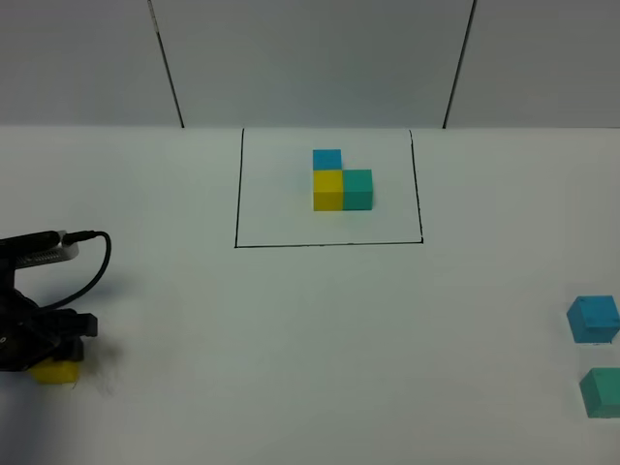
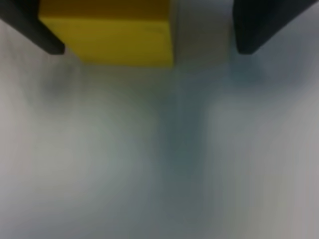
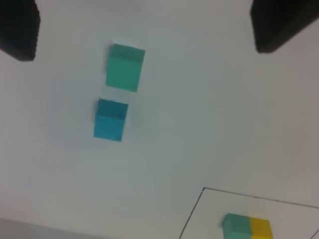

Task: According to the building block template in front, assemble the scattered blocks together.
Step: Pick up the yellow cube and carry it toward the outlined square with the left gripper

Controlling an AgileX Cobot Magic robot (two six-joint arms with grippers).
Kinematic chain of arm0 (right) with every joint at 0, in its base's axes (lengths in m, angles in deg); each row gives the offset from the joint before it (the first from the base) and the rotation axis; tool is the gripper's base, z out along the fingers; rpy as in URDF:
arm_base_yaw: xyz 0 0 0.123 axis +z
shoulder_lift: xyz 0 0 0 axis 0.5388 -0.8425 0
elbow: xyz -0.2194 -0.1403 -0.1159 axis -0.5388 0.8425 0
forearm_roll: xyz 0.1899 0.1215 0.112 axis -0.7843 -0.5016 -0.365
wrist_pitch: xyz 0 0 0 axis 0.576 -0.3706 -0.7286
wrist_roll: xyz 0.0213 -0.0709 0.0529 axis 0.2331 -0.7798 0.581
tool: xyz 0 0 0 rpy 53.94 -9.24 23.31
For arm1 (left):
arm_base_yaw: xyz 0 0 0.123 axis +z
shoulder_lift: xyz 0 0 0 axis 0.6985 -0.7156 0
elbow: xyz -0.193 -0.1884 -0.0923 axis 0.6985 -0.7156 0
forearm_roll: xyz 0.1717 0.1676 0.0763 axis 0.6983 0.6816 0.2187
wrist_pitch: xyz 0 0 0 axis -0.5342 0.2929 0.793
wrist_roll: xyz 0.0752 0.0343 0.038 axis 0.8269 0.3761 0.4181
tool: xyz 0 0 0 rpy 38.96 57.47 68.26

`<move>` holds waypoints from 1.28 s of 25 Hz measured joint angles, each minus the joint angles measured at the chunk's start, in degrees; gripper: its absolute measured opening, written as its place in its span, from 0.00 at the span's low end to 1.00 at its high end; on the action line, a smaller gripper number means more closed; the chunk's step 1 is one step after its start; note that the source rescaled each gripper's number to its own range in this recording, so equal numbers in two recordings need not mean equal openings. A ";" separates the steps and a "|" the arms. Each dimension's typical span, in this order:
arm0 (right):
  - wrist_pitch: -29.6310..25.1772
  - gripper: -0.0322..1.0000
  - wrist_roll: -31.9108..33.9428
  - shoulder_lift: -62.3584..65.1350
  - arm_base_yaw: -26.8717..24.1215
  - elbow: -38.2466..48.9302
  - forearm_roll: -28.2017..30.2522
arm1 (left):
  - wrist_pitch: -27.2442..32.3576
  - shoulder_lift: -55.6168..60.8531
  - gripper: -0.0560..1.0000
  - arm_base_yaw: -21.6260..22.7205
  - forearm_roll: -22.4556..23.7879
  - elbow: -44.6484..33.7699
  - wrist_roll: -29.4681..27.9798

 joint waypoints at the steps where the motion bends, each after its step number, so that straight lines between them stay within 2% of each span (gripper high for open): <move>1: 0.00 0.74 0.00 0.00 0.00 0.00 0.00 | 0.24 -0.15 0.28 0.00 0.00 0.40 0.05; 2: 0.00 0.74 0.00 0.00 0.00 0.00 0.00 | 0.66 -0.23 0.16 0.00 0.00 0.94 0.05; 3: 0.00 0.74 0.00 0.00 0.00 0.00 0.00 | 1.58 -0.28 0.13 0.00 0.00 1.64 0.42; 5: 0.00 0.74 0.00 0.00 0.00 0.00 0.00 | 4.05 -0.28 0.13 -0.48 0.00 4.46 3.02; 8: 0.00 0.74 0.00 0.00 0.00 0.00 0.00 | 10.00 -0.28 0.13 -4.16 0.00 11.01 12.13; 14: 0.00 0.74 0.00 0.00 0.00 0.00 0.00 | 21.66 -0.33 0.13 -19.37 -1.86 24.15 37.99; 17: 0.00 0.74 0.00 0.00 0.00 0.00 0.00 | 24.05 -0.40 0.13 -27.52 -4.64 27.05 49.67; 19: 0.00 0.74 0.00 0.00 0.00 0.00 0.00 | 24.12 -0.97 0.13 -32.36 -6.25 28.40 54.77; 22: 0.00 0.74 0.00 0.00 0.00 0.00 0.00 | 23.03 -3.40 0.13 -37.23 -7.18 30.26 58.19; 25: 0.00 0.74 0.00 0.00 0.00 0.00 0.00 | 22.79 -7.23 0.13 -40.19 -7.25 32.13 59.66; 32: 0.00 0.74 0.00 0.00 0.00 0.00 0.00 | 22.56 -15.19 0.13 -41.77 -6.98 35.40 59.98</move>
